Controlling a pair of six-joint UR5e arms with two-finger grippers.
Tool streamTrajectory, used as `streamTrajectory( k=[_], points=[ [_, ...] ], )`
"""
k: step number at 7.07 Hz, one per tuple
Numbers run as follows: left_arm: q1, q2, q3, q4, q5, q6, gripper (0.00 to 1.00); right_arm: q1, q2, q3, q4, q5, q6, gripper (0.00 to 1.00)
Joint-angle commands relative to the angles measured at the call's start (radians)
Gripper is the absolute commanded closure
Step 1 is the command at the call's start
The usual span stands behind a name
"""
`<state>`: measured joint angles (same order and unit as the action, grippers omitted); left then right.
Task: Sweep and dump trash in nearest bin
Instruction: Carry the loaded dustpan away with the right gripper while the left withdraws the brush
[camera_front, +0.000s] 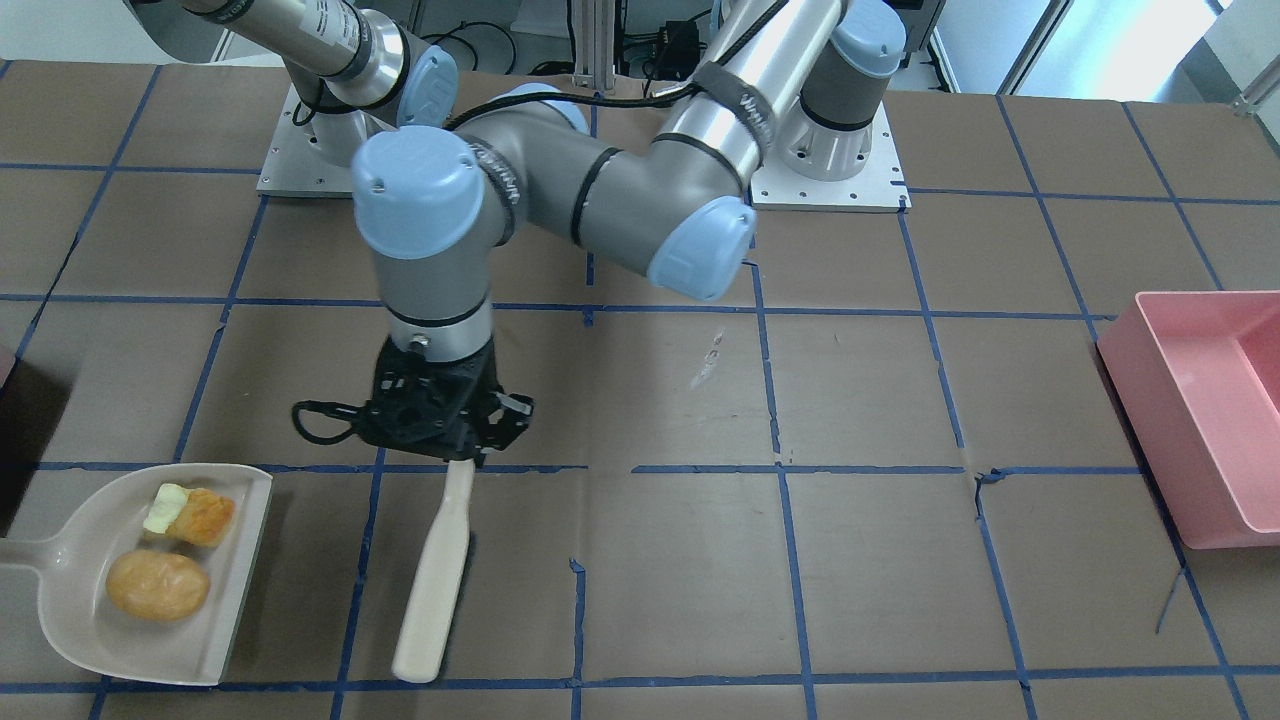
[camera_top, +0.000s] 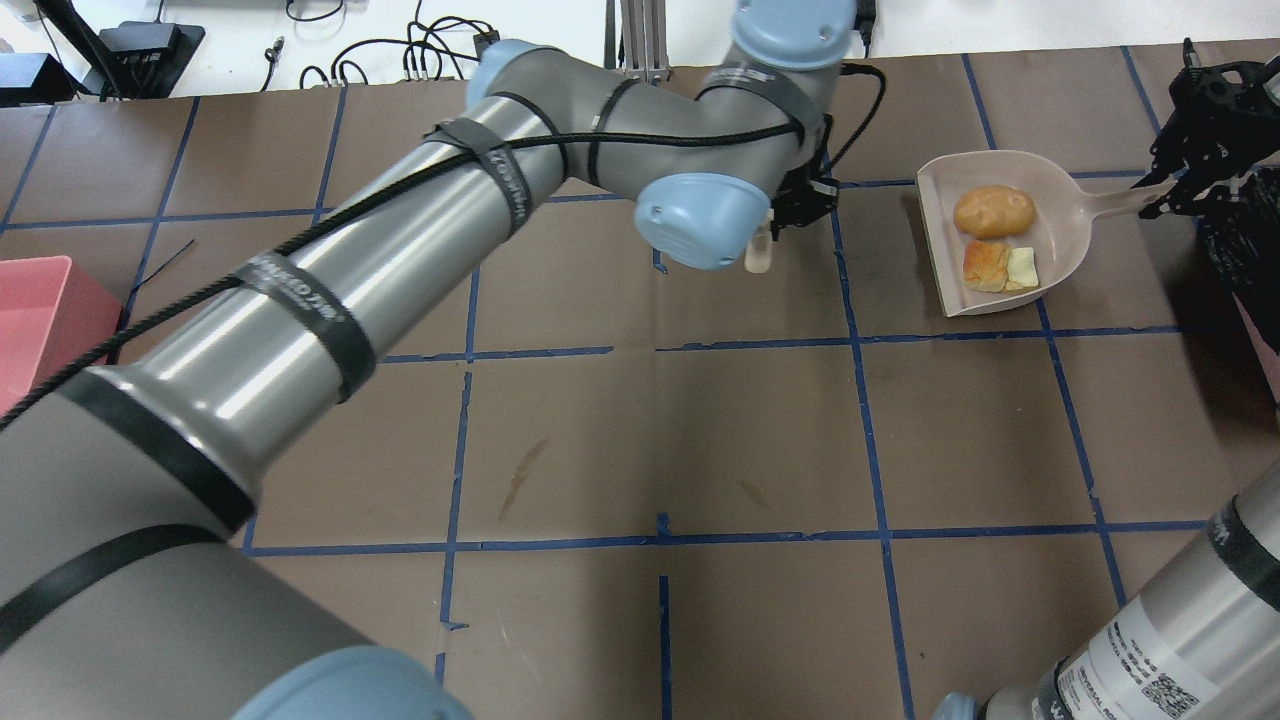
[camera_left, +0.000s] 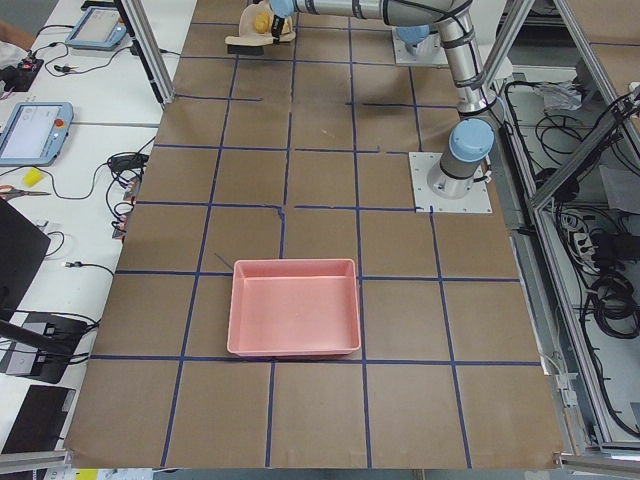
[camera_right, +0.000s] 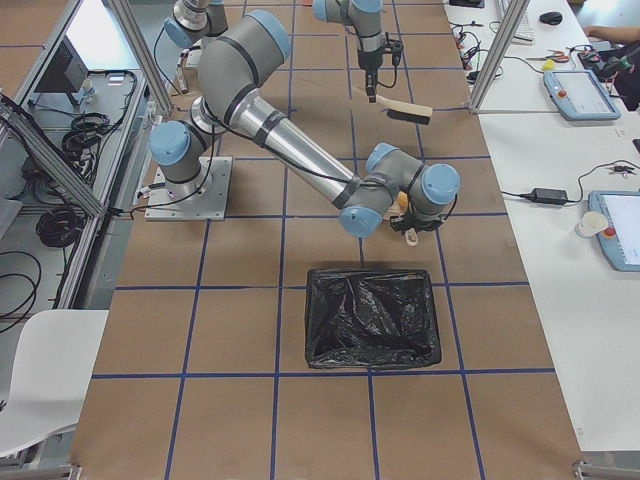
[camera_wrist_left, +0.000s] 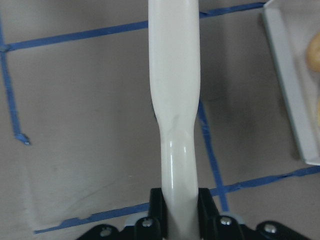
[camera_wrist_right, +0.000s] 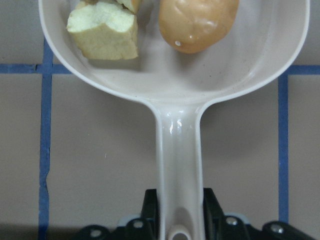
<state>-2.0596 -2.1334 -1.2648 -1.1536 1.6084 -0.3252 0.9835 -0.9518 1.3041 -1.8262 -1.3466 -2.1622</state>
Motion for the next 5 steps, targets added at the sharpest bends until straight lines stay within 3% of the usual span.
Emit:
streamTrajectory(
  k=[1, 2, 3, 5],
  points=[
    [0.088, 0.181, -0.216, -0.012, 0.001, 0.049, 1.0, -0.093, -0.092, -0.011, 0.146, 0.085, 0.004, 1.0],
    [0.107, 0.266, -0.301, -0.015, 0.002, 0.049, 1.0, -0.203, -0.123, -0.011, 0.224, 0.178, 0.033, 1.0],
    [0.117, 0.347, -0.389, -0.017, 0.002, 0.049, 1.0, -0.312, -0.143, -0.019, 0.307, 0.213, 0.091, 1.0],
    [0.119, 0.507, -0.583, -0.02, 0.004, 0.048, 1.0, -0.467, -0.162, -0.08, 0.341, 0.118, 0.177, 1.0]
  ],
)
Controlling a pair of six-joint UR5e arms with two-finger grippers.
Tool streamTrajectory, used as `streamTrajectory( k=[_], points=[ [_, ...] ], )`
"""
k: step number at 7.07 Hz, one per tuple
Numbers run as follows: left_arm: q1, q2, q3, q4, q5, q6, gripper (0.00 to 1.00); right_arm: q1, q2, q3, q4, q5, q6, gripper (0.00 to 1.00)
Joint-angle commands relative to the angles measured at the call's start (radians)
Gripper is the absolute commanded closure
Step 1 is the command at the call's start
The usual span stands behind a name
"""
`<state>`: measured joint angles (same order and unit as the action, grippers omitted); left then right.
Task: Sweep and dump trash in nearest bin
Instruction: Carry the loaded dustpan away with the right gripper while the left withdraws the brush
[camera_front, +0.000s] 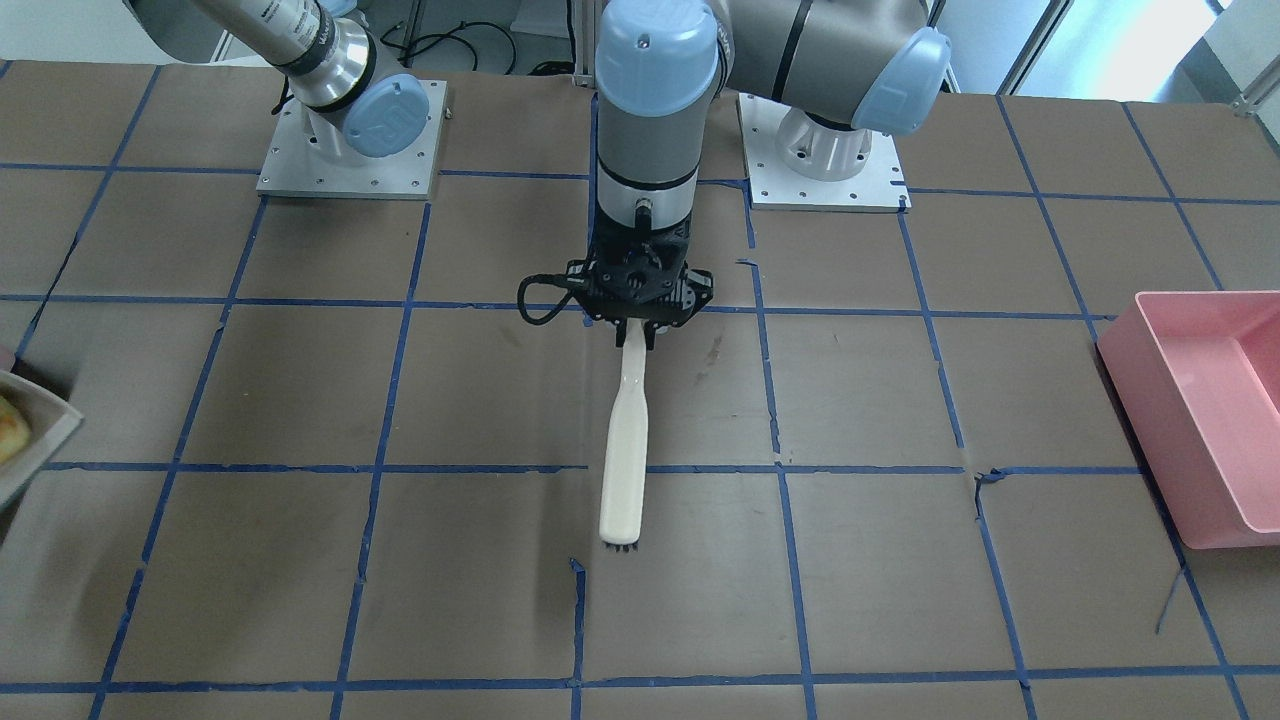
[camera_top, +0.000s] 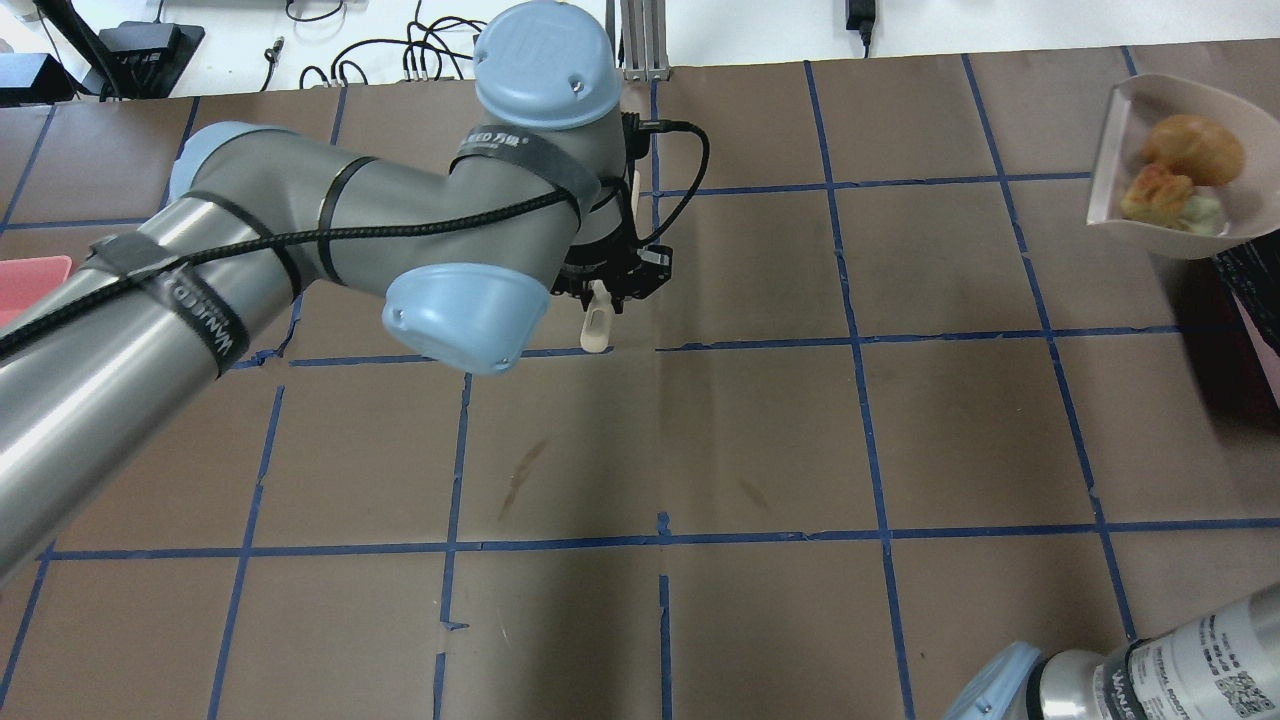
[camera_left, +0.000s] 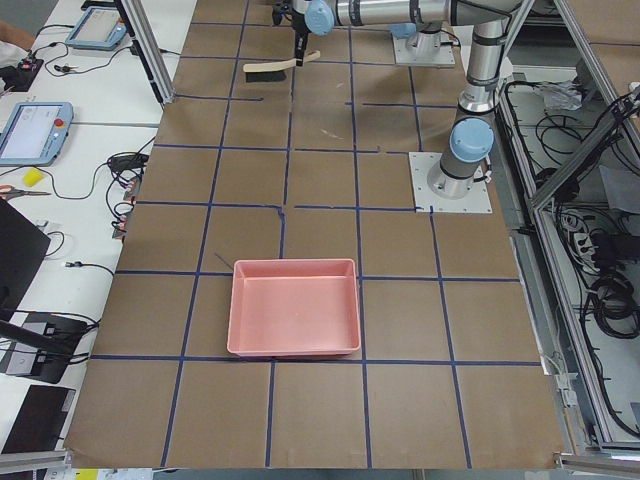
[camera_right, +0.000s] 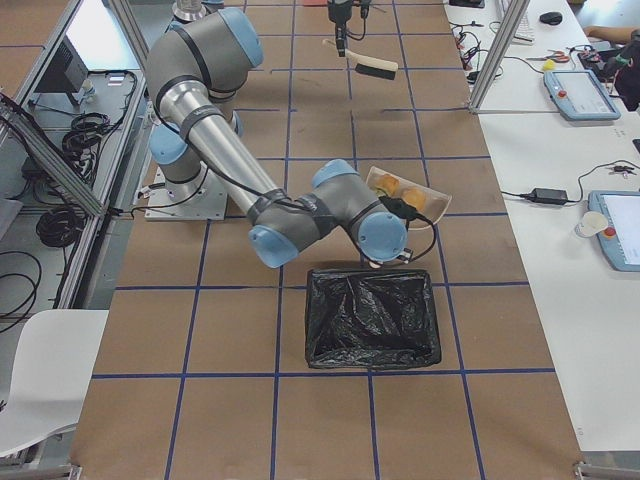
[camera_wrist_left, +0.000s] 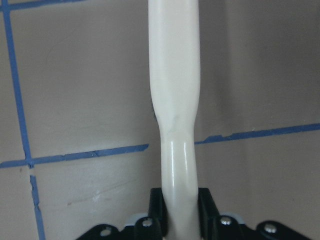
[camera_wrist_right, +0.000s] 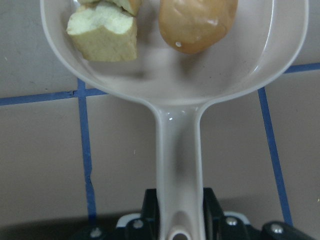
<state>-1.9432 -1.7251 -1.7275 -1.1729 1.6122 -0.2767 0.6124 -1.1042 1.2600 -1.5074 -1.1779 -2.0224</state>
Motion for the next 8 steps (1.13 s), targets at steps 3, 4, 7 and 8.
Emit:
streamTrajectory(
  k=[3, 4, 7, 8],
  points=[
    [-0.025, 0.305, -0.349, 0.015, -0.073, -0.141, 1.0, -0.18, 0.017, -0.124, 0.01, -0.175, 0.045, 1.0],
    [-0.046, 0.381, -0.409, 0.022, -0.092, -0.192, 1.0, -0.192, 0.029, -0.163, 0.007, -0.218, 0.037, 1.0],
    [-0.176, 0.407, -0.49, 0.153, -0.08, -0.334, 1.0, -0.234, 0.078, -0.214, -0.116, -0.326, -0.073, 1.0],
    [-0.18, 0.407, -0.545, 0.25, -0.078, -0.348, 1.0, -0.223, 0.089, -0.197, -0.188, -0.379, -0.091, 1.0]
  ],
)
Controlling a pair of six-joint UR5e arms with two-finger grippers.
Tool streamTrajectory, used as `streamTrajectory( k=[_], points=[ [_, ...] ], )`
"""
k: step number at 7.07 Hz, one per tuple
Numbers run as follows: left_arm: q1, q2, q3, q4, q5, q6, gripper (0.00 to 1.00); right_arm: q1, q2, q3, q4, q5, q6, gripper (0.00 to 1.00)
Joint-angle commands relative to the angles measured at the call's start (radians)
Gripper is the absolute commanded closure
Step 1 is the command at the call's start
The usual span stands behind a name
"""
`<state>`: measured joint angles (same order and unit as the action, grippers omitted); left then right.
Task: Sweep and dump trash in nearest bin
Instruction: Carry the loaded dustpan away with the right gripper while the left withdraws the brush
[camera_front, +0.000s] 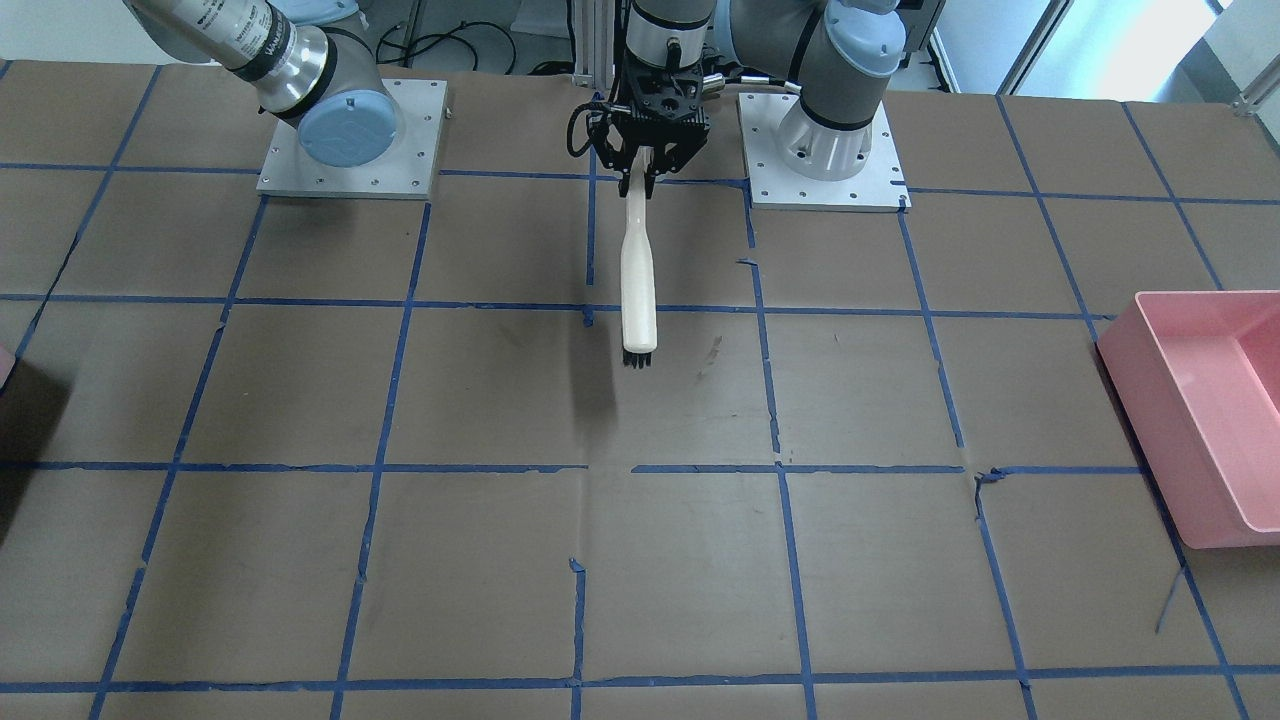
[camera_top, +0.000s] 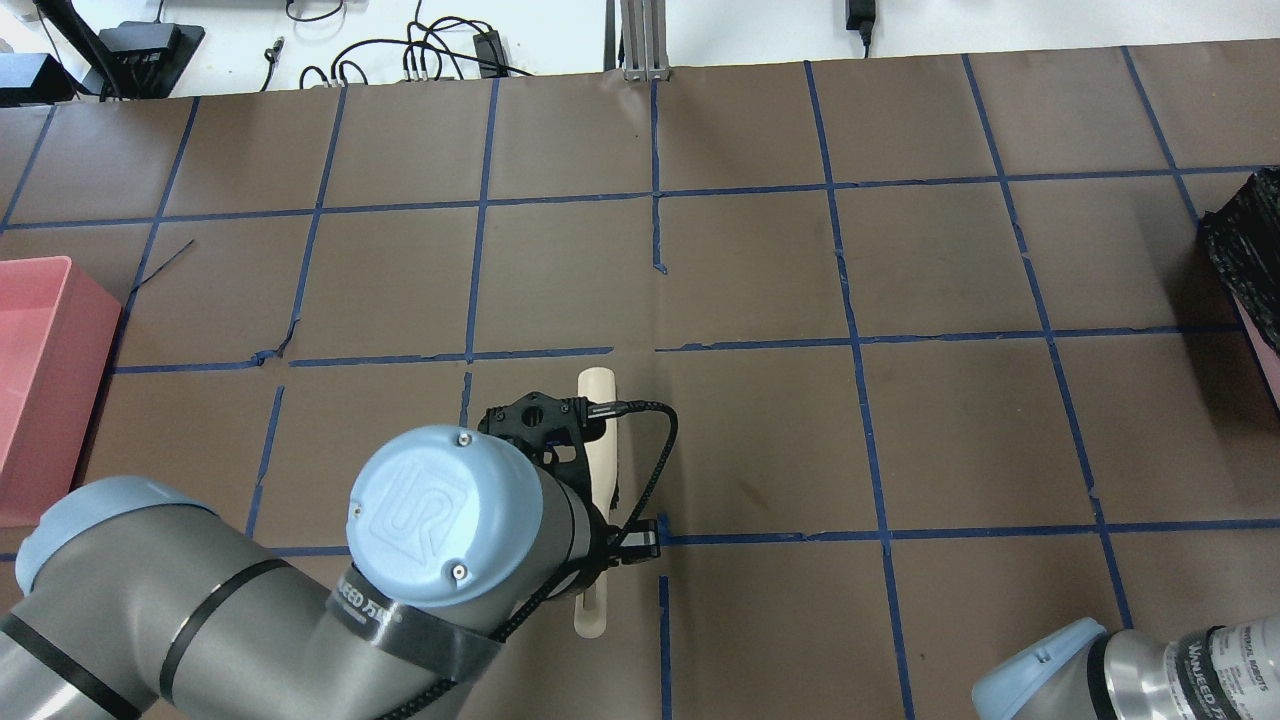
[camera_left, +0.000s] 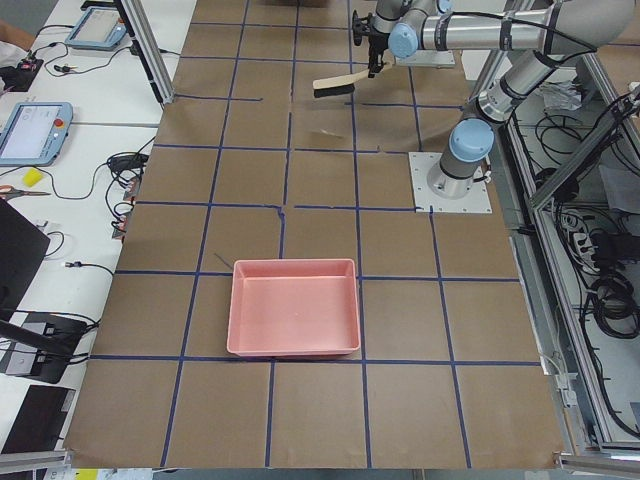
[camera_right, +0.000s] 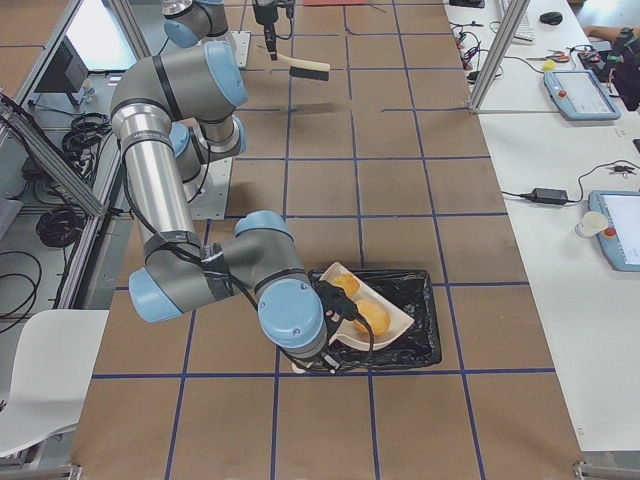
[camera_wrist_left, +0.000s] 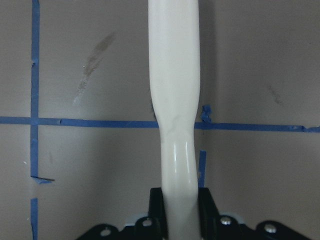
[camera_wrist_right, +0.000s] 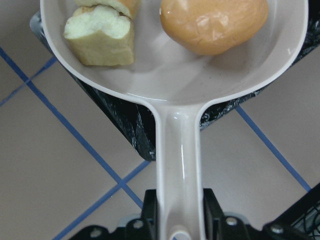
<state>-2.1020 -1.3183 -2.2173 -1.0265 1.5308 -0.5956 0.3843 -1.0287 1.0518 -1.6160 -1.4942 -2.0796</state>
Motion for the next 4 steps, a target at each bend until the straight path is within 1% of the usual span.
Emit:
streamTrajectory(
  k=[1, 2, 3, 4],
  points=[
    [-0.023, -0.001, -0.102, 0.18, 0.003, -0.041, 1.0, 0.062, 0.012, 0.037, -0.131, -0.163, -0.005, 1.0],
    [-0.024, -0.002, -0.126, 0.221, 0.008, -0.05, 1.0, 0.138, 0.006, 0.043, -0.137, -0.257, 0.022, 1.0],
    [-0.027, -0.002, -0.152, 0.258, 0.037, -0.058, 1.0, 0.195, 0.004, 0.043, -0.139, -0.35, 0.054, 1.0],
    [-0.027, -0.004, -0.188, 0.325, 0.037, -0.062, 1.0, 0.237, 0.003, 0.043, -0.178, -0.398, 0.053, 1.0]
  ],
)
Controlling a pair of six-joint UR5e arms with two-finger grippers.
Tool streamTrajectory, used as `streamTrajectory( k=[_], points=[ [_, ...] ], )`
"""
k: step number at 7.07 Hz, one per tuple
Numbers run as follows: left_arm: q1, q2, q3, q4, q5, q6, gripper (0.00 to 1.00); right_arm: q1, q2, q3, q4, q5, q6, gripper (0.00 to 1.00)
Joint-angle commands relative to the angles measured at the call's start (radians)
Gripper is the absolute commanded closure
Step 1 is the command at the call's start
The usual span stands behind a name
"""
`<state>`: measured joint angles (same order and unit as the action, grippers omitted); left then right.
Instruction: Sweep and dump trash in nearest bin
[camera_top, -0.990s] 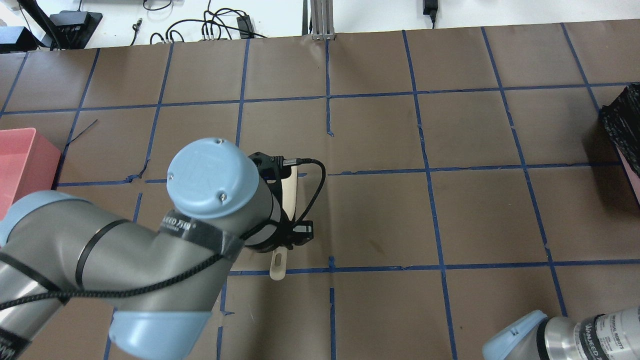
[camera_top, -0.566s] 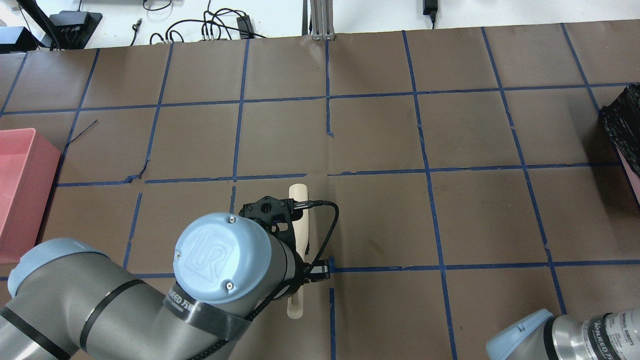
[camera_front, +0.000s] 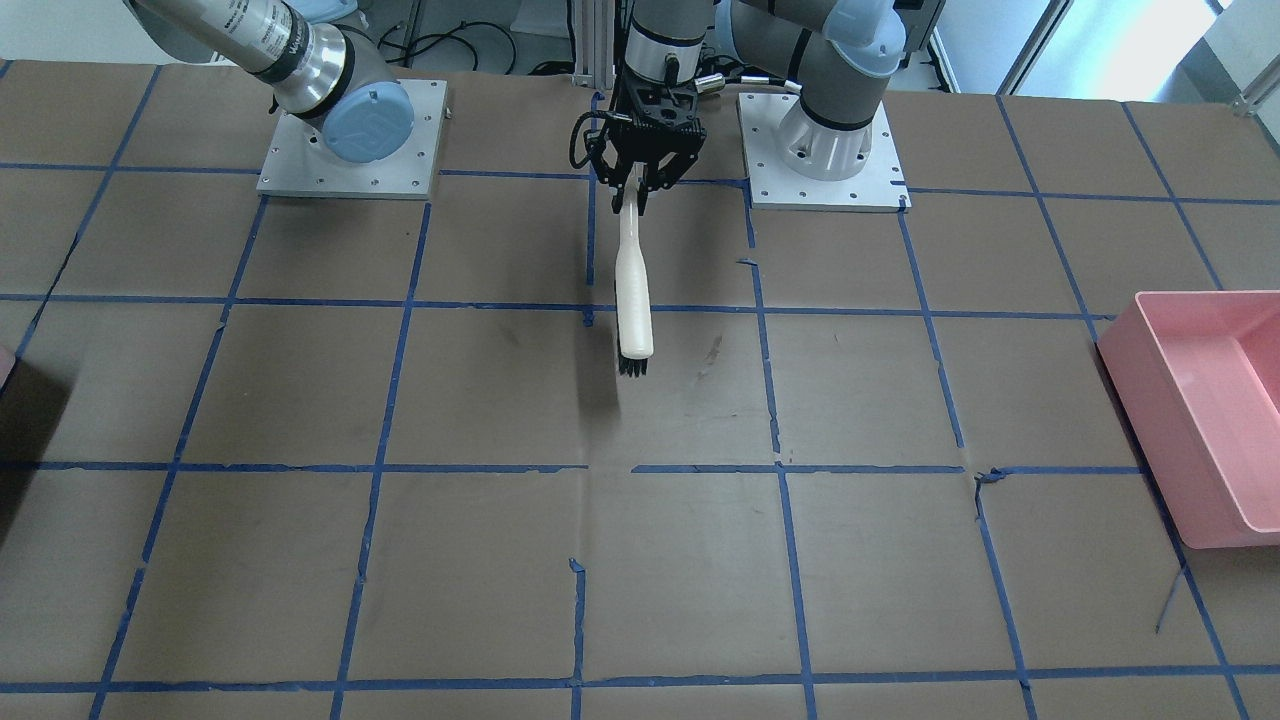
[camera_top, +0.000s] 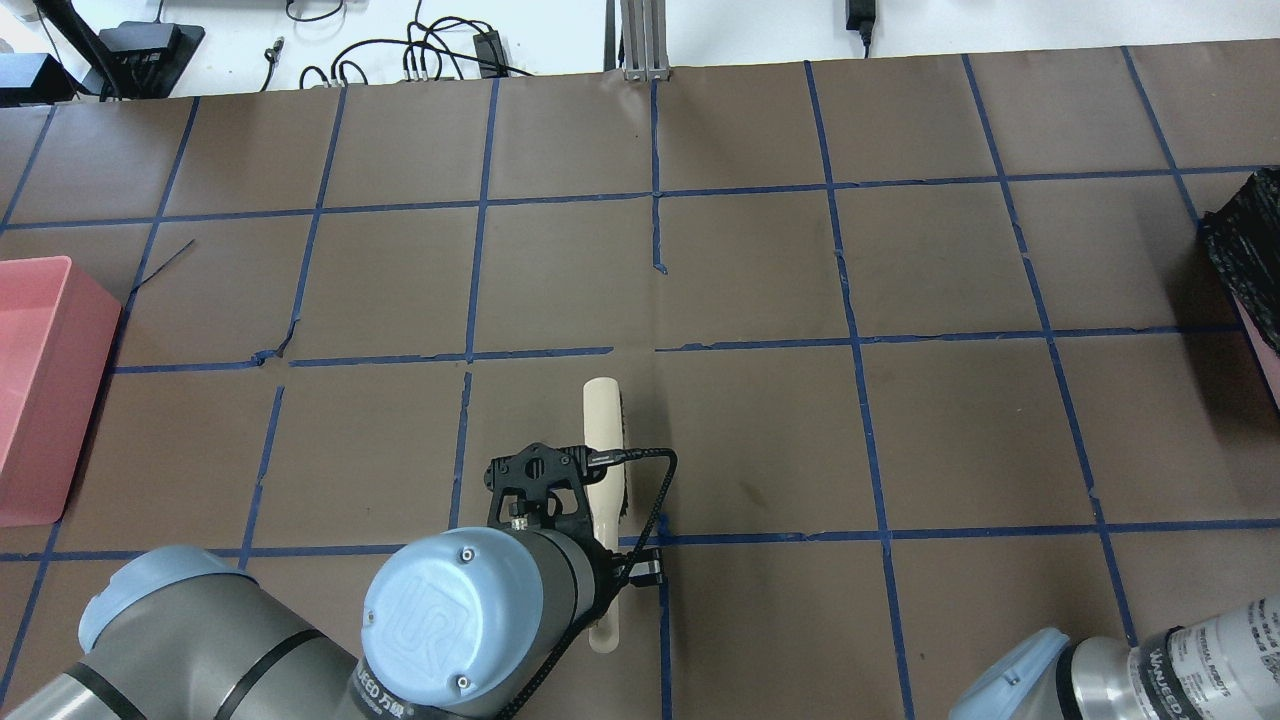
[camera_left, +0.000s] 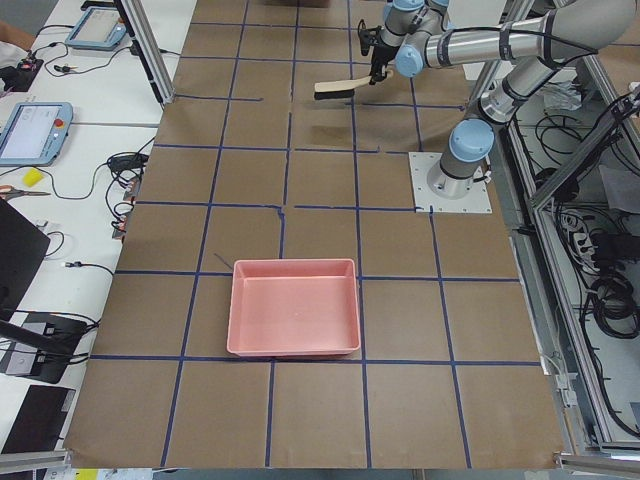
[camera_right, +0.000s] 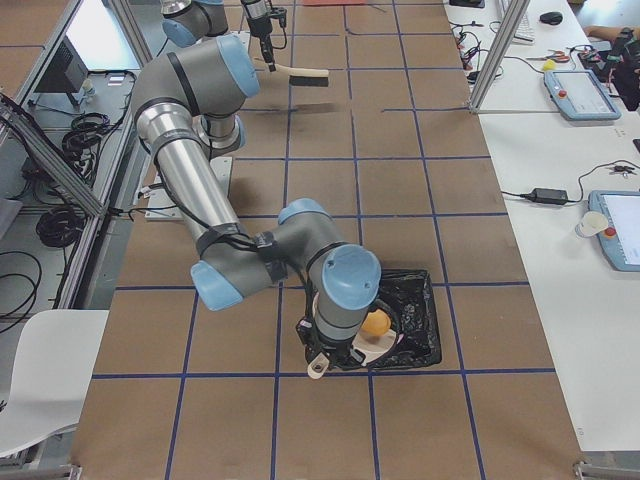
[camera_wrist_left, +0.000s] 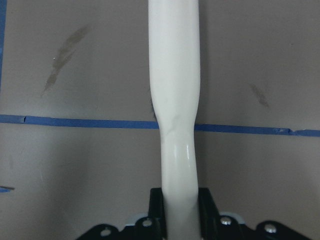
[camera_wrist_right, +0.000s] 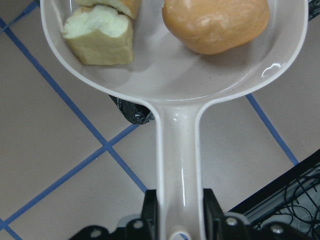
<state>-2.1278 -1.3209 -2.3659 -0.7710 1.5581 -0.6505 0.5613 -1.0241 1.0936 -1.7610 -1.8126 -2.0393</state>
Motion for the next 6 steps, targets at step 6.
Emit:
streamTrajectory(
  k=[6],
  points=[
    [-0.086, -0.149, -0.05, 0.348, 0.019, -0.003, 1.0, 0.216, -0.005, 0.02, -0.141, -0.337, -0.002, 1.0]
  ],
)
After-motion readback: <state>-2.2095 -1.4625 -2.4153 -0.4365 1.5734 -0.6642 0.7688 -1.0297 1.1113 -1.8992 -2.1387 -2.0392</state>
